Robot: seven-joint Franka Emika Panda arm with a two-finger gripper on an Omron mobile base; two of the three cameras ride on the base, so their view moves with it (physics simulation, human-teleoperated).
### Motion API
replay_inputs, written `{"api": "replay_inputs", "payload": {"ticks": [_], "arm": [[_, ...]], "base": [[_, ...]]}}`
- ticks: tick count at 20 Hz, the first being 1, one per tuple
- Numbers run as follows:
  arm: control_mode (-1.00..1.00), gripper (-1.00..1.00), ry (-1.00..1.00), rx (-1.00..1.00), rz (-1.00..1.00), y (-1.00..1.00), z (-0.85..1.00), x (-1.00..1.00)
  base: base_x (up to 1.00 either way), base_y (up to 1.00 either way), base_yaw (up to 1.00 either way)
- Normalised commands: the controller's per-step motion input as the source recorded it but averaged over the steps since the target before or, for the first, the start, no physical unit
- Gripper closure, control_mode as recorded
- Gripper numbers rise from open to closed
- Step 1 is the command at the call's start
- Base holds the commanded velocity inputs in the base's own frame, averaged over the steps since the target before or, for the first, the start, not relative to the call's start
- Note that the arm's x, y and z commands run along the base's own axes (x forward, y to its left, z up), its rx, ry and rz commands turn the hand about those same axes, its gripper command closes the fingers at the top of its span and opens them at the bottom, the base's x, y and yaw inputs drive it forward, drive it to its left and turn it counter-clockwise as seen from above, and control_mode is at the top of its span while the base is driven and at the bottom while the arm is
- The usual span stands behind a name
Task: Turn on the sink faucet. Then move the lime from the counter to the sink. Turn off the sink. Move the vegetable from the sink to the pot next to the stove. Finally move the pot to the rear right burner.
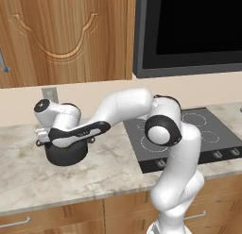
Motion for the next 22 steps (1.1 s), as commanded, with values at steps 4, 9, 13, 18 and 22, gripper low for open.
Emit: {"api": "replay_inputs", "payload": {"ticks": [4,9,13,18,22], "arm": [[-1.00,-1.00,0.00,0.00,0.05,0.00,0.12,-0.47],[-1.00,-1.00,0.00,0.00,0.08,0.00,0.09,-0.38],[-1.00,-1.00,0.02,0.00,0.09,0.00,0.02,-0.34],[-1.00,-1.00,0.08,0.00,0.09,0.00,0.00,-0.20],[-1.00,-1.00,0.08,-0.01,0.09,0.00,0.00,-0.02]], "base": [[0.00,0.00,0.00],[0.00,0.00,0.00],[0.00,0.00,0.00],[0.00,0.00,0.00],[0.00,0.00,0.00]]}}
